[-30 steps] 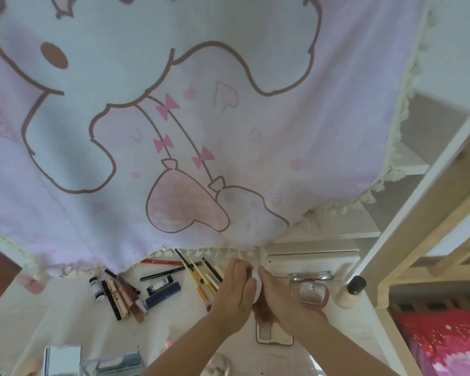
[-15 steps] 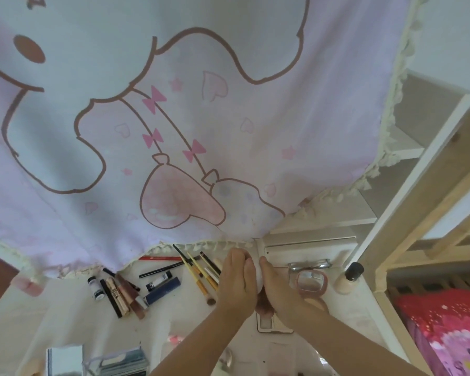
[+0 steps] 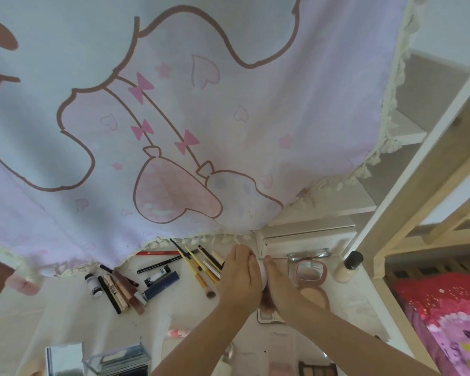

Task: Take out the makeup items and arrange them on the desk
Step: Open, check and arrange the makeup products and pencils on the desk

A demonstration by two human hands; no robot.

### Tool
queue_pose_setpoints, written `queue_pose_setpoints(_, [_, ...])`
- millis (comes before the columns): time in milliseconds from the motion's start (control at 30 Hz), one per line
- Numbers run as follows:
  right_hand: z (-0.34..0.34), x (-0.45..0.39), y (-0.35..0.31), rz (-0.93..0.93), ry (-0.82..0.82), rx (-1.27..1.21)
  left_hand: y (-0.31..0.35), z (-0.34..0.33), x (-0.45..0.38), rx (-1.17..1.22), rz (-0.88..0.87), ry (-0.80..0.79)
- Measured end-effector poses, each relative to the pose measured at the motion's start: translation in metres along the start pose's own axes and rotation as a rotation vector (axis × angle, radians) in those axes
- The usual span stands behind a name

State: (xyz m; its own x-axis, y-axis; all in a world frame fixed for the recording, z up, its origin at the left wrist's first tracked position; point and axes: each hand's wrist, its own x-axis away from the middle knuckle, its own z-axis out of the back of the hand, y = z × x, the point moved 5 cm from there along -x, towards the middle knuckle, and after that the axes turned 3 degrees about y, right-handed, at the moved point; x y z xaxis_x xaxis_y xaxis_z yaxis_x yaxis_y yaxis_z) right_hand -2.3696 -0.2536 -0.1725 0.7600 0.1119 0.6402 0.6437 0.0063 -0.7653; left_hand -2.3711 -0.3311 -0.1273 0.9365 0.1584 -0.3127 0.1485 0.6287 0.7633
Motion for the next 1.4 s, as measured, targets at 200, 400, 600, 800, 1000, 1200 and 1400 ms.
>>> queue_pose_setpoints(200, [0.001, 0.004, -0.009, 0.131, -0.019, 0.147, -0.005, -0.001, -0.005, 0.01, 0.104, -0.019])
queue_pose_setpoints(400, [0.009, 0.012, -0.018, 0.373, -0.166, 0.496, -0.014, -0.006, -0.003, 0.1, 0.372, -0.123])
queue_pose_setpoints(600, [0.015, 0.033, -0.04, 0.635, -0.292, 0.897, -0.036, -0.017, 0.01, 0.324, 0.807, -0.308])
queue_pose_setpoints(800, [0.015, 0.025, -0.03, 0.633, -0.336, 1.035, -0.049, -0.014, 0.025, 0.567, 0.961, -0.422])
queue_pose_setpoints(1000, [0.006, 0.015, -0.017, 0.724, -0.357, 1.134, -0.067, -0.009, 0.041, 0.821, 1.218, -0.344])
queue_pose_setpoints(1200, [0.014, -0.009, 0.0, 0.628, -0.232, 1.057, -0.1, -0.012, 0.055, 0.875, 1.381, -0.26])
queue_pose_setpoints(1400, [0.012, -0.038, 0.027, 0.516, -0.245, 1.24, -0.118, -0.015, 0.054, 0.422, 1.295, -0.338])
